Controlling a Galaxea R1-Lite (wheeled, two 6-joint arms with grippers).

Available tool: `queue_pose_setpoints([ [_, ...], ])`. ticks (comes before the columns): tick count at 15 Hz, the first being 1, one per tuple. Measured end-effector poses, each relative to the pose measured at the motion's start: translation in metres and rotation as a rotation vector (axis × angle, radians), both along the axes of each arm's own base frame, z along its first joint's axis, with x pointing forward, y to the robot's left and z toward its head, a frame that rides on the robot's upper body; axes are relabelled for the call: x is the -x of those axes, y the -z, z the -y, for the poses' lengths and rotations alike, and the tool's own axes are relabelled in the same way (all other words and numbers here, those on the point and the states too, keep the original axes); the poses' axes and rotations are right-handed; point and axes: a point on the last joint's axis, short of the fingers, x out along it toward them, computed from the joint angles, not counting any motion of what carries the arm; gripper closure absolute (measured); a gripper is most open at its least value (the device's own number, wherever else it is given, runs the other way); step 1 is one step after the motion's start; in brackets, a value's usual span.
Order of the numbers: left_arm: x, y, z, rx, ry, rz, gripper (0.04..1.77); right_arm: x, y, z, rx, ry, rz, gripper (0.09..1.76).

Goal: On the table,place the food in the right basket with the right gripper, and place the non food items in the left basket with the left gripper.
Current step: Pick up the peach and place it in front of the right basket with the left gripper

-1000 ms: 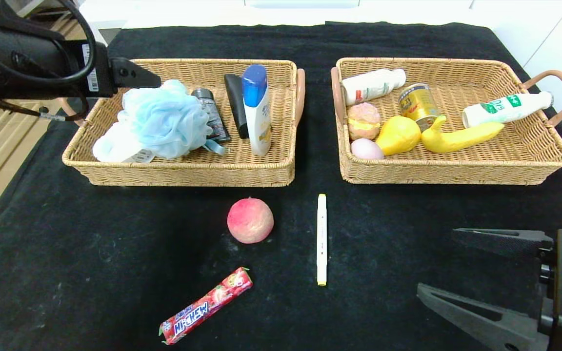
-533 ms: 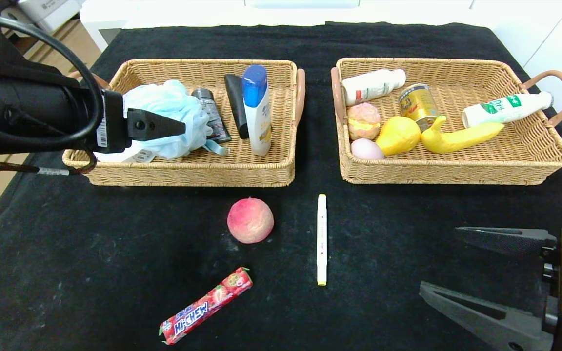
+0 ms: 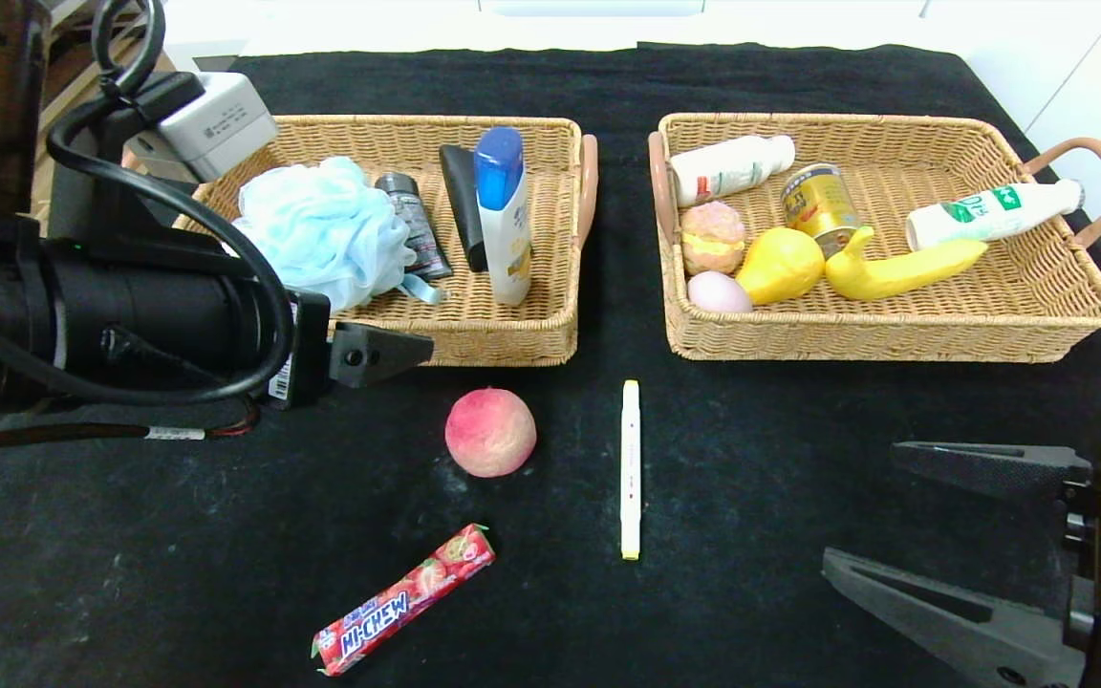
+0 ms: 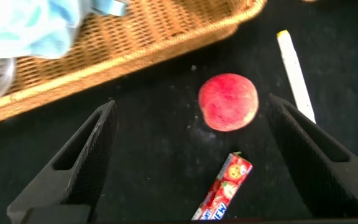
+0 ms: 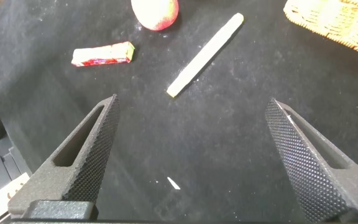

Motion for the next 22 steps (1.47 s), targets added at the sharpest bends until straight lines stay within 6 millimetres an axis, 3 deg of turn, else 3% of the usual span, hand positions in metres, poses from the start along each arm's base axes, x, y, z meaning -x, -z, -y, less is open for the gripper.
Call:
queue_pose_setpoints([
  [13, -0.030, 0.038, 0.063, -0.011, -0.059, -0.071, 0.09, 0.002, -0.004, 0.003, -0.014, 0.004, 0.016, 0.14],
  [22, -0.046, 0.064, 0.077, 0.020, -0.139, -0.151, 0.09, 0.002, -0.003, 0.004, 0.010, -0.001, 0.034, 0.14],
])
